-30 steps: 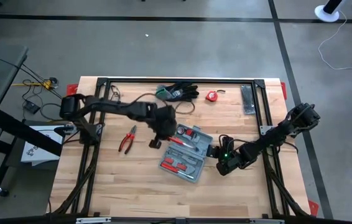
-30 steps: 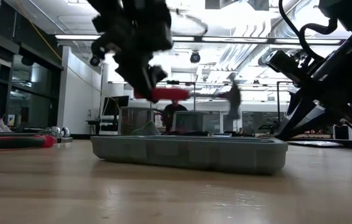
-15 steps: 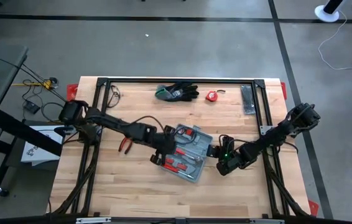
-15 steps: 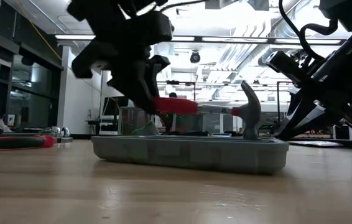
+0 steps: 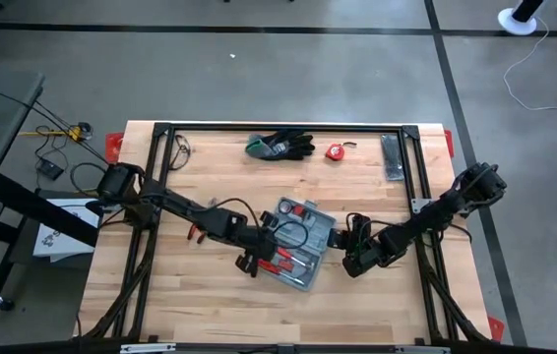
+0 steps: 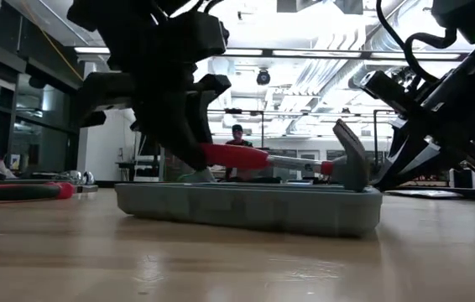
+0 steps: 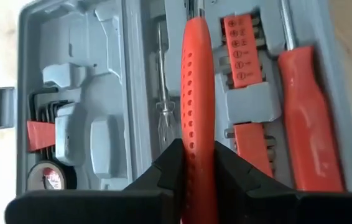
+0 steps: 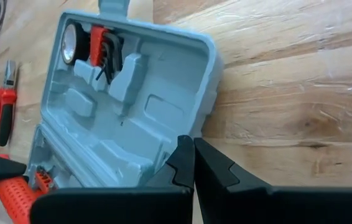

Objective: Prefit tool cases
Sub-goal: Put the hammer into the tool case

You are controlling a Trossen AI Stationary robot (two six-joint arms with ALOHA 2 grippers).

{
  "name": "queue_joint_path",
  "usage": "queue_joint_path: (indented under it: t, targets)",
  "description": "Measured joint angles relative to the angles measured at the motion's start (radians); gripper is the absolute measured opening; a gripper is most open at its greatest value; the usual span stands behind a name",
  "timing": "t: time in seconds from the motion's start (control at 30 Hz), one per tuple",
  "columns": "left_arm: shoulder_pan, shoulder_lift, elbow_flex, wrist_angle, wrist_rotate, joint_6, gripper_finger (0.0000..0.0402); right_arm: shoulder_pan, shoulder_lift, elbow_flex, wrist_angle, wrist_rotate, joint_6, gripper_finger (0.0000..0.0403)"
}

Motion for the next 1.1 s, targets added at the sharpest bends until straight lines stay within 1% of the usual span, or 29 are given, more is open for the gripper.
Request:
queue_joint_path:
  t: [0.07, 0.23, 0.37, 0.6, 0.7, 0.77, 0.83, 0.87, 0.97, 1.03, 1.1]
  targets:
    - [0.000, 0.003, 0.000, -0.010, 0.006, 0.000, 0.0062, 0.000, 0.000, 0.000, 0.000, 0.000, 0.000, 0.0000]
    - [0.000, 0.003, 0.000, -0.014, 0.015, 0.001, 0.0136, 0.000, 0.000, 0.000, 0.000, 0.000, 0.000, 0.0000]
    - [0.000, 0.003, 0.000, -0.014, 0.015, -0.014, 0.0160, 0.000, 0.000, 0.000, 0.003, 0.000, 0.000, 0.0000]
    - [0.000, 0.003, 0.000, -0.015, 0.005, -0.025, 0.0160, 0.000, 0.000, 0.000, 0.048, 0.000, -0.011, 0.0000]
    - [-0.001, 0.001, 0.000, -0.017, -0.042, -0.025, 0.0160, 0.003, 0.000, 0.006, 0.120, 0.009, -0.088, 0.0000]
    - [0.002, -0.002, 0.000, -0.023, -0.081, -0.037, 0.0160, 0.011, 0.000, 0.040, 0.116, 0.039, -0.149, 0.0000]
    - [0.012, -0.011, 0.001, -0.046, -0.086, -0.071, 0.0160, 0.016, 0.000, 0.087, 0.098, 0.078, -0.190, 0.0000]
    - [0.021, -0.017, 0.002, -0.050, -0.068, -0.096, 0.0160, 0.016, 0.000, 0.109, 0.088, 0.095, -0.213, 0.0000]
    - [0.060, -0.053, 0.003, -0.039, 0.042, -0.169, 0.0157, 0.013, 0.000, 0.177, 0.062, 0.098, -0.303, 0.0000]
    - [0.088, -0.073, 0.005, -0.027, 0.094, -0.197, 0.0150, 0.008, 0.000, 0.213, 0.056, 0.089, -0.359, 0.0000]
    - [0.113, -0.085, 0.005, -0.028, 0.125, -0.201, 0.0141, 0.004, 0.000, 0.238, 0.051, 0.065, -0.408, 0.0000]
